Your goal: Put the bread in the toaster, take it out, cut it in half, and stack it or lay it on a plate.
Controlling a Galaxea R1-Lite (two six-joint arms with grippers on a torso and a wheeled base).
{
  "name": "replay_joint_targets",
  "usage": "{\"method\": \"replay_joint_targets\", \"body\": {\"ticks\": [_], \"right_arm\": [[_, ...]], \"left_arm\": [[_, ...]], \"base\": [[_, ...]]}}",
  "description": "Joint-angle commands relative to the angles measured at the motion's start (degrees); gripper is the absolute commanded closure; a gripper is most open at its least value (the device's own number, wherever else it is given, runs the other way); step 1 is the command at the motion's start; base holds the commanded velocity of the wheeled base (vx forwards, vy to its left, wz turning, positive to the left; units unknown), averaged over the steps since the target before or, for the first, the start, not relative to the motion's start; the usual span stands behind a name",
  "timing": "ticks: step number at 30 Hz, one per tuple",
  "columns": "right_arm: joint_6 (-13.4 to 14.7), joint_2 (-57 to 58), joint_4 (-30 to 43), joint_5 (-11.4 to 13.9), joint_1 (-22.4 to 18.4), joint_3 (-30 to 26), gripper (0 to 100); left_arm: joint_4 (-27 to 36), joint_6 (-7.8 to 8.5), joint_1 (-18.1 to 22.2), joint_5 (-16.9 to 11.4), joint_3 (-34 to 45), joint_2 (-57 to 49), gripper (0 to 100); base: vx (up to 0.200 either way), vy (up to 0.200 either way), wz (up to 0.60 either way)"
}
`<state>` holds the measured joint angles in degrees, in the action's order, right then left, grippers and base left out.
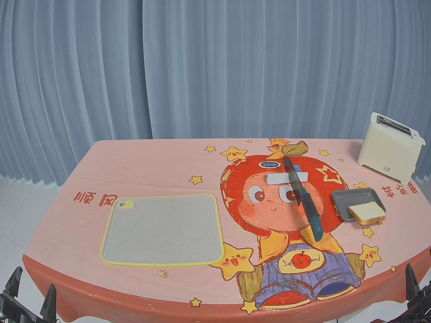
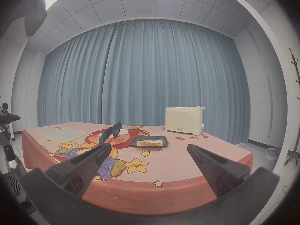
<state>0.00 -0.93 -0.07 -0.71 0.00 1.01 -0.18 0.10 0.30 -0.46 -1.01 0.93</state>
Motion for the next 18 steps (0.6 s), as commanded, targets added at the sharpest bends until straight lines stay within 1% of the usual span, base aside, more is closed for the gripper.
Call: {"method": "replay_joint_targets", "body": {"ticks": [1,8,11,18], "right_arm": [[0.0,0.9,0.1,0.0,0.1,-1.0,0],[-0.2,0.9,0.0,0.1,0.0,-1.0,0],[-0.4,0.9,0.2,0.7,0.0,-1.0,0],[-0.4,0.9,0.2,0.6,0.1,-1.0,0]], "left_arm": [[-0.2,0.08,0.0,-0.1,1.0,-0.9,0],[-0.2,-0.01,0.1,-0.1,1.0,-0.9,0],[-0.2,-0.01,0.1,-0.1,1.0,-0.9,0],[-0.2,-0.01,0.1,-0.1,1.0,-0.9,0]], "base": [[0.000,0.000,0.00],[0.000,0.000,0.00],[0.000,0.000,0.00],[0.000,0.000,0.00]]}}
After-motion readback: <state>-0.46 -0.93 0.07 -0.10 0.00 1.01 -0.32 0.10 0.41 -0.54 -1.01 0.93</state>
